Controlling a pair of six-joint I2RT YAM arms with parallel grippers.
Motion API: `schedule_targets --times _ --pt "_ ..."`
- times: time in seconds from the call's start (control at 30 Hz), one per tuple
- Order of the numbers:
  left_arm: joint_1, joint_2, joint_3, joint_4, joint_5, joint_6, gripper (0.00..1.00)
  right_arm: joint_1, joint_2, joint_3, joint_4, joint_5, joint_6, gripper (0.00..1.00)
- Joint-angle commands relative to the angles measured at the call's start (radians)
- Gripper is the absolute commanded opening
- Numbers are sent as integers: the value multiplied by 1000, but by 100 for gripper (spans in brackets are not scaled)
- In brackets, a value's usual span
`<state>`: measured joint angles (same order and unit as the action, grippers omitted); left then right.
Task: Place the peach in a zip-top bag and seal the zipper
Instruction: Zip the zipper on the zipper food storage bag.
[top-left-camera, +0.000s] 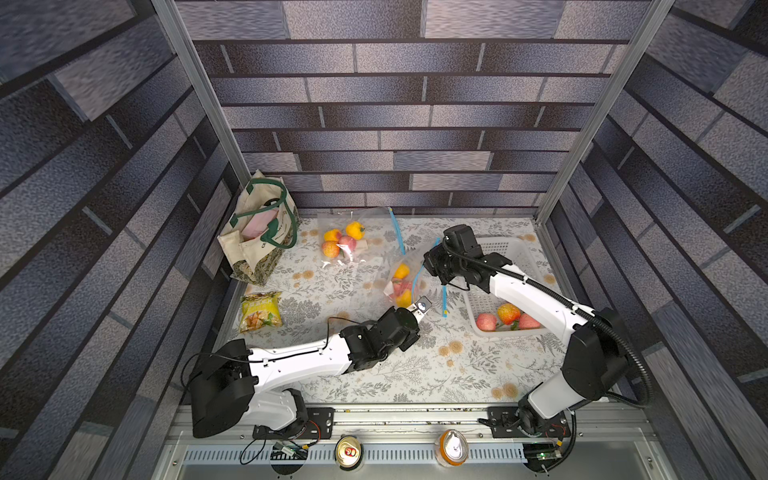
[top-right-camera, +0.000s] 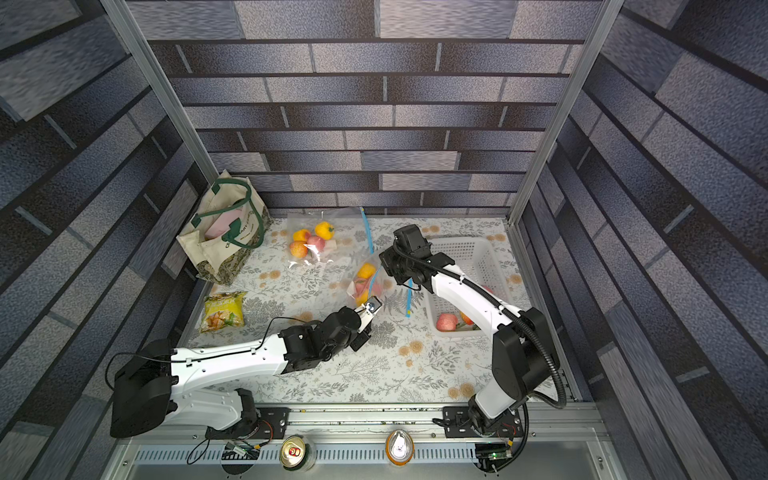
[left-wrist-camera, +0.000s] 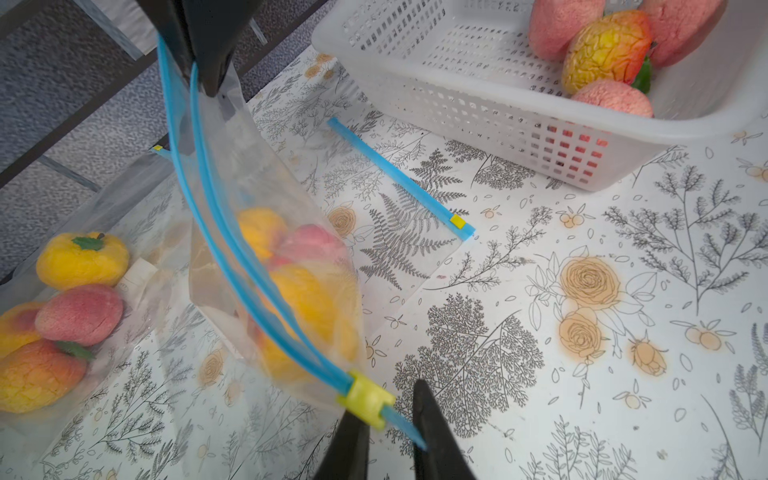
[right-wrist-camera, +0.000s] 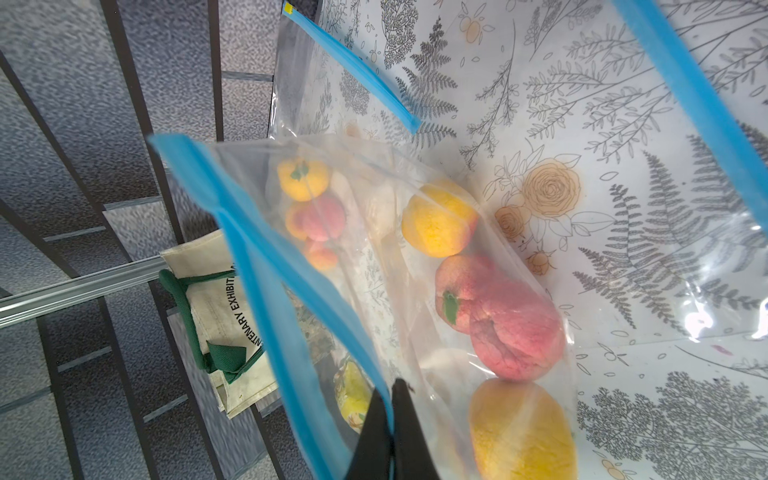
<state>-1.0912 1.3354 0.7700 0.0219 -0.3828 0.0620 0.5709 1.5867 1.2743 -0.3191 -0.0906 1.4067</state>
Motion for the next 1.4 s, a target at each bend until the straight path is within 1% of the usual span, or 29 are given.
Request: schedule_targets --times 0.0,0.13,0.2,0.3,0.37,0.4,0.5,0.57,0.67,0.73,0.77,0.8,0.83,0.9,0.97,1.0,1.07,1.13,1.2,1.27,1.37 --pt "19 -44 11 -1 -11 -29 13 -8 -2 11 15 -1 13 0" --pt "53 -114 -29 -47 39 -59 2 -7 0 -1 29 -5 15 0" --pt "84 -157 -47 -64 79 -69 0 -7 1 -5 37 -8 11 0" --pt "147 -222 -63 -88 185 -75 0 -6 -1 -7 47 -16 -15 0" --pt "201 -260 -64 -105 268 -76 0 -7 -8 -11 46 -10 -59 7" --pt "234 -276 -63 -115 327 -74 0 -7 -16 -14 51 -4 -93 12" --pt "318 -302 -37 -149 448 -52 0 -8 -28 8 21 9 -221 26" --pt "359 -306 -1 -220 518 -25 0 -9 -41 38 -35 34 -334 35" --pt "424 -303 59 -307 637 19 0 -21 -88 70 -80 61 -614 44" --pt "476 -294 95 -354 730 44 0 -23 -127 88 -98 46 -922 46" --pt "502 -287 108 -366 773 54 0 -23 -139 93 -103 10 -1064 46" --pt "534 -276 123 -377 815 65 0 -23 -156 92 -104 -56 -1216 46" --pt "562 -265 137 -386 850 78 0 -23 -169 87 -106 -109 -1332 46" --pt "621 -231 182 -405 938 108 0 -23 -184 100 -147 -283 -1570 48" --pt "658 -188 243 -434 981 142 0 -23 -181 102 -164 -434 -1767 49" --pt "666 -162 283 -462 1001 167 0 -23 -169 107 -162 -492 -1848 51" --pt "666 -115 352 -531 1020 232 0 -20 -118 164 -158 -526 -1933 52" --pt "660 -78 399 -589 1014 291 0 -8 -40 290 -235 -567 -2016 52" --pt "650 -52 434 -640 1013 345 0 29 40 408 -328 -587 -2135 52" --pt "638 -42 449 -664 1002 383 0 57 82 455 -368 -604 -2237 53" --pt "633 -53 444 -665 999 411 0 61 99 455 -416 -698 -2343 53"
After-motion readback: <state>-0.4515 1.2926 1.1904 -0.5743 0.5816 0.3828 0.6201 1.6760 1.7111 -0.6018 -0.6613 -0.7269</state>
